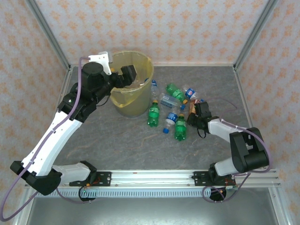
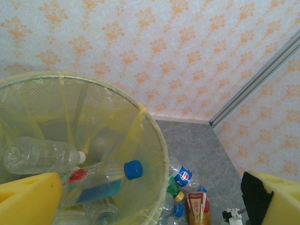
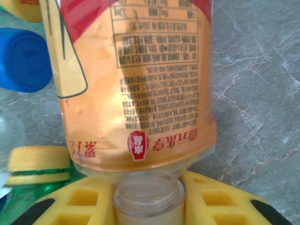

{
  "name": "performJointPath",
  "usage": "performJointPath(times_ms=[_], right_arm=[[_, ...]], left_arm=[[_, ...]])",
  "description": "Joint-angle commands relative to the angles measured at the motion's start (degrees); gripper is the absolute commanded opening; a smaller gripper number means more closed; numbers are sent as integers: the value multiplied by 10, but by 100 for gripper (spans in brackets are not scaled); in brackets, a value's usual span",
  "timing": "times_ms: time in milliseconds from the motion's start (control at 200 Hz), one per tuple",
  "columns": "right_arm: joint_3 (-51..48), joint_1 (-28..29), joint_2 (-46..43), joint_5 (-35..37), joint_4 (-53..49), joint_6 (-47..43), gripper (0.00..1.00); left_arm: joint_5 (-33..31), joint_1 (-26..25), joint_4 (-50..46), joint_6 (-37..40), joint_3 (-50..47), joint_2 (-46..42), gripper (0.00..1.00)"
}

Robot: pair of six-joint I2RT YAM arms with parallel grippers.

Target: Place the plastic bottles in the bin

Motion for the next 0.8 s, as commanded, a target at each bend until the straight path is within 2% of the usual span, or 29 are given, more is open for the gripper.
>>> performJointPath(times_ms=[0, 240, 350, 561, 796], right_arm=[[-5, 6, -56, 23, -25, 6, 32], [20, 27, -188, 40, -79, -2, 29], [49, 61, -237, 58, -97, -22, 28], [142, 179, -247, 141, -141, -51, 28], [234, 319, -202, 217, -163, -66, 27]], left_arm=[[0, 0, -1, -19, -12, -12, 99], [71, 6, 62, -72, -23, -3, 97], [114, 7, 83, -100, -9, 14, 94], [207, 7, 112, -127, 18, 65, 85], [295, 6, 119, -120, 40, 118, 83]])
